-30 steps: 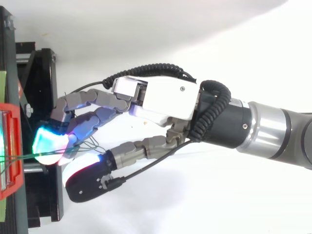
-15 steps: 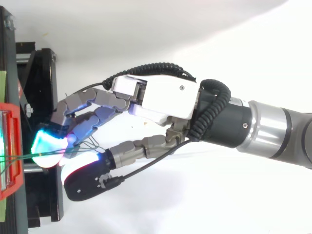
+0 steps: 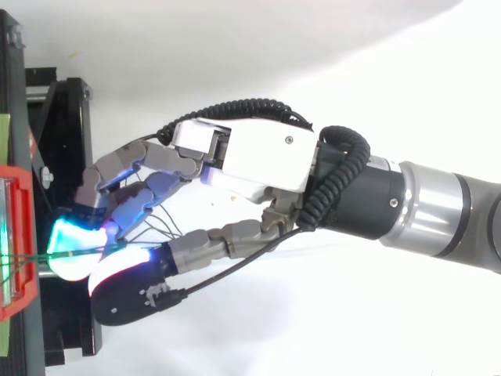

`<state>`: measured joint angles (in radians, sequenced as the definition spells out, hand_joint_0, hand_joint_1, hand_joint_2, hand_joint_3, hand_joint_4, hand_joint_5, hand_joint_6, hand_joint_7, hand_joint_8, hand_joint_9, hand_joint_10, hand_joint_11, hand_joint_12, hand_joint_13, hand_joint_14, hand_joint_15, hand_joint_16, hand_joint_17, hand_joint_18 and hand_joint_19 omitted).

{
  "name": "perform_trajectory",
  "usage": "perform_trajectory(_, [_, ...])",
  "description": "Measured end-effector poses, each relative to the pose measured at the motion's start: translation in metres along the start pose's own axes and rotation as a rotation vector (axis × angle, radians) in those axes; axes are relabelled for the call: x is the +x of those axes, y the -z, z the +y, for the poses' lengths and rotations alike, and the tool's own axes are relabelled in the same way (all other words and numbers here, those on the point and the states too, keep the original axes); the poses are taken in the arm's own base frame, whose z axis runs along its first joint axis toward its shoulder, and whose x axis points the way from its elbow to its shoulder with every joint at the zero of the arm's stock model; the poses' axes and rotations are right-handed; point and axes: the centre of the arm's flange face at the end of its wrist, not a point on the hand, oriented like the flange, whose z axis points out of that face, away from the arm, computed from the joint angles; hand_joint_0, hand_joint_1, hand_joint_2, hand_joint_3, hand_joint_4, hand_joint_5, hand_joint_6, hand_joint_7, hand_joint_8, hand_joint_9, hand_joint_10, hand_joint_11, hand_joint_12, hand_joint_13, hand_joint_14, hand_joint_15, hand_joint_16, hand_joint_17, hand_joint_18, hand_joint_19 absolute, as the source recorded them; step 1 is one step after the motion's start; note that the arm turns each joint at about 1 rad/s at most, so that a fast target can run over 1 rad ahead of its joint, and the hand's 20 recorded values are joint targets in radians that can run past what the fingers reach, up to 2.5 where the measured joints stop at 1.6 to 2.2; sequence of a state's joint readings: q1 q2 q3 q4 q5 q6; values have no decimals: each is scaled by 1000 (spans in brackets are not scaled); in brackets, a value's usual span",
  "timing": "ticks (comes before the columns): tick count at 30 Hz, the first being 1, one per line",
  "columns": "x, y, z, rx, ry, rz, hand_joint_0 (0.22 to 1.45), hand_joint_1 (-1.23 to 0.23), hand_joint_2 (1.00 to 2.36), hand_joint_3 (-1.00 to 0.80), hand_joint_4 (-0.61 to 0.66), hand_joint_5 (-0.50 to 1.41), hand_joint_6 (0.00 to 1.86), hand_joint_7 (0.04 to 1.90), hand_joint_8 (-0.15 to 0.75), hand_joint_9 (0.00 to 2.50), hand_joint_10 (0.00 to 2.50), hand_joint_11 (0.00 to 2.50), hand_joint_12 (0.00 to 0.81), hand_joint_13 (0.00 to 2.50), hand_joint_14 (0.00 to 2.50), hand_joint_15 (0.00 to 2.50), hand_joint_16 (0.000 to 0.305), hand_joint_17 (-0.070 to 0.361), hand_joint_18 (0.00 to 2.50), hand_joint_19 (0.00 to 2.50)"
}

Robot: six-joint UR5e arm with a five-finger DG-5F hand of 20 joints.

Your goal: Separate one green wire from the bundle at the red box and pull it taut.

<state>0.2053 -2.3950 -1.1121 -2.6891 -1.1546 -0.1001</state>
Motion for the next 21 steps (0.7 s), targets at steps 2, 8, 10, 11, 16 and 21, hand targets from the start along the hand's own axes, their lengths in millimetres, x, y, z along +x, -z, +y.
perform_trajectory(2, [0,0,0,1,0,-1,655,-813,1014,-333,87,-172,943,835,269,948,20,667,337,744,15,377,44,99,697,511])
perform_trajectory(8, [0,0,0,4,1,-2,650,-842,1005,-441,102,-151,933,891,269,1000,22,690,336,766,17,394,44,99,716,517])
perform_trajectory(10, [0,1,0,8,3,-2,612,-799,1002,-480,125,-144,925,881,264,1010,21,689,333,766,16,400,44,99,714,533])
perform_trajectory(11, [0,1,0,11,3,-1,583,-742,1000,-494,135,-143,924,849,268,1020,22,695,336,770,16,403,44,100,716,531])
perform_trajectory(16, [0,2,0,16,5,-1,552,-583,1000,-498,145,-137,880,891,276,1036,22,682,348,776,16,407,46,103,718,544])
perform_trajectory(21, [0,2,1,20,7,2,588,-627,1016,-310,133,-136,879,984,279,1027,22,674,341,765,18,414,45,100,706,552])
